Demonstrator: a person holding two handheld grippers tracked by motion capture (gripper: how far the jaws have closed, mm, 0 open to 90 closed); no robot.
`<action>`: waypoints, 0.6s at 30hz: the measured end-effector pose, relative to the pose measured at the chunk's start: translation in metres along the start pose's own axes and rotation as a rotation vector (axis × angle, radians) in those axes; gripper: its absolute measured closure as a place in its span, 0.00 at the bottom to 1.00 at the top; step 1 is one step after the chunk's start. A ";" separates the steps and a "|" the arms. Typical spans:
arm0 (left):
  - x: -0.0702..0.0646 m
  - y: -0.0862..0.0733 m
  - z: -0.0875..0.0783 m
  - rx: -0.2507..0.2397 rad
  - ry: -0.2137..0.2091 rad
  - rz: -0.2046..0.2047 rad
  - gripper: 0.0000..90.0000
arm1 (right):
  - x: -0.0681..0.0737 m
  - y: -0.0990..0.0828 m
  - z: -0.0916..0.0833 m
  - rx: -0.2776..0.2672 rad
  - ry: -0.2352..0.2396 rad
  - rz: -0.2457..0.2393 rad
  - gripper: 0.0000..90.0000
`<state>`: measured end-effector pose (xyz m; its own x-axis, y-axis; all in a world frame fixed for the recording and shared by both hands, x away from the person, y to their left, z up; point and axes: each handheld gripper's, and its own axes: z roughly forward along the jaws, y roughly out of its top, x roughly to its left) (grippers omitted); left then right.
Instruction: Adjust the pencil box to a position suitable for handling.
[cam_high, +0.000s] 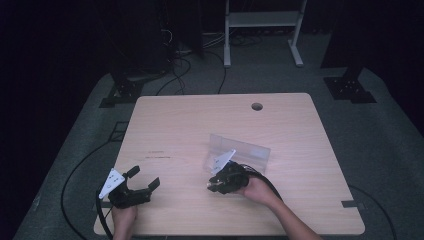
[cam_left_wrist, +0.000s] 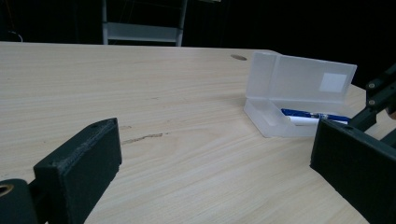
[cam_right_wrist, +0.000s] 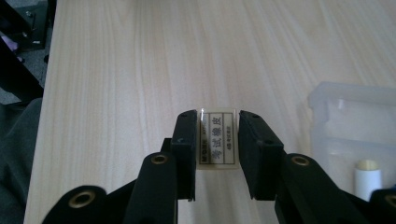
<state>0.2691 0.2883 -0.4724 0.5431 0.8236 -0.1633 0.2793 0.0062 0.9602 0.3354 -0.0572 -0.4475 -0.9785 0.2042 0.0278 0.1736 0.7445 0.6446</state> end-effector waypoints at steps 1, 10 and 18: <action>0.000 0.000 0.000 -0.001 0.000 -0.001 0.01 | -0.001 0.001 -0.001 -0.004 -0.005 0.002 0.76; 0.000 0.000 0.000 -0.001 -0.001 0.000 0.01 | -0.008 0.008 -0.011 -0.032 -0.038 0.025 0.76; 0.000 0.000 0.000 0.000 0.000 -0.002 0.01 | -0.015 0.013 -0.017 -0.040 -0.055 0.041 0.76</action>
<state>0.2690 0.2886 -0.4724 0.5428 0.8236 -0.1648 0.2799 0.0077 0.9600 0.3505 -0.0615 -0.4270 -0.9629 0.2694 0.0140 0.2082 0.7091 0.6737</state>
